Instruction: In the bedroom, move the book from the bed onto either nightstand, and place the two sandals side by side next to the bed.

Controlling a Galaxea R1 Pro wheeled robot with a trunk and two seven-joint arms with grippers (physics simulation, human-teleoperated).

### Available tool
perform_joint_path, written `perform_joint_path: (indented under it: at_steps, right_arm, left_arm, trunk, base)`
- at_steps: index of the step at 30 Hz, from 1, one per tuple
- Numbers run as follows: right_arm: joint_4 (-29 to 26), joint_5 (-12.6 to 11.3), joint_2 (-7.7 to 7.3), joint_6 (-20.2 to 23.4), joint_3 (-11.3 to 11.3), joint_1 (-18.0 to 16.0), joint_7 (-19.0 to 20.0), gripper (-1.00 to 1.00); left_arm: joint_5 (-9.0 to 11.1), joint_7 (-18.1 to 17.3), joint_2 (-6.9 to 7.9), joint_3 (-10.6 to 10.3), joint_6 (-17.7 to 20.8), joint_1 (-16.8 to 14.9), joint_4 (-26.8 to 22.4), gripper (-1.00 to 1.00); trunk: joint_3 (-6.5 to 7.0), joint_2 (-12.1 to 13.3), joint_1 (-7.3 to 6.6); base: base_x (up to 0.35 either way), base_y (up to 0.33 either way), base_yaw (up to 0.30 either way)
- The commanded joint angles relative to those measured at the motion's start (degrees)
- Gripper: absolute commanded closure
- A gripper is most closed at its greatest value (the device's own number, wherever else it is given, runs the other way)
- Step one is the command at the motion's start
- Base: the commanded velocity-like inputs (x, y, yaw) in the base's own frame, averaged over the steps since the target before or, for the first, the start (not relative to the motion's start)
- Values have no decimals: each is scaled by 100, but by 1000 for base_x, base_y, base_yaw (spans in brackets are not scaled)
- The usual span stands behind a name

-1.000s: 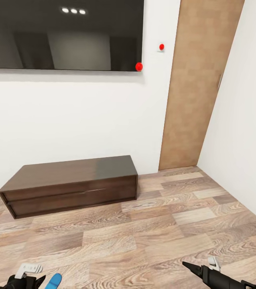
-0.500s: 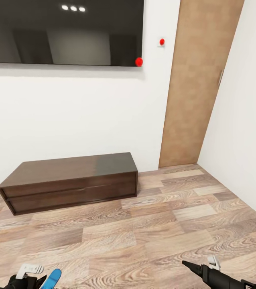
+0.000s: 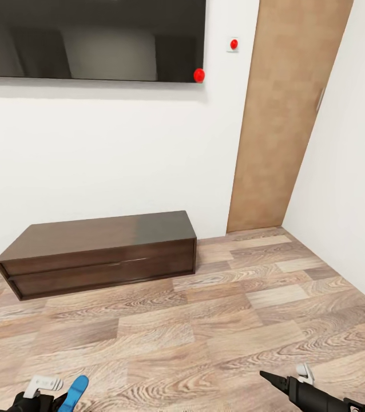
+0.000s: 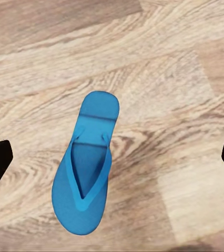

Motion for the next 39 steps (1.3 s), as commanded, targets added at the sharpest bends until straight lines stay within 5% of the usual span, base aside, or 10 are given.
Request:
perform_joint_path:
  at_steps: [1, 39]
  right_arm:
    - [1, -36, -1, 45, -1, -2, 4, -100]
    - [6, -2, 8, 46, 9, -2, -17, -100]
  left_arm:
    - [15, -41, -3, 26, 48, -2, -9, -100]
    - [5, -16, -91, 8, 48, -3, -9, -100]
  trunk:
    - [-28, -4, 1]
    - [-870, -55, 99]
  base:
    - [0, 0, 0]
    - [0, 0, 0]
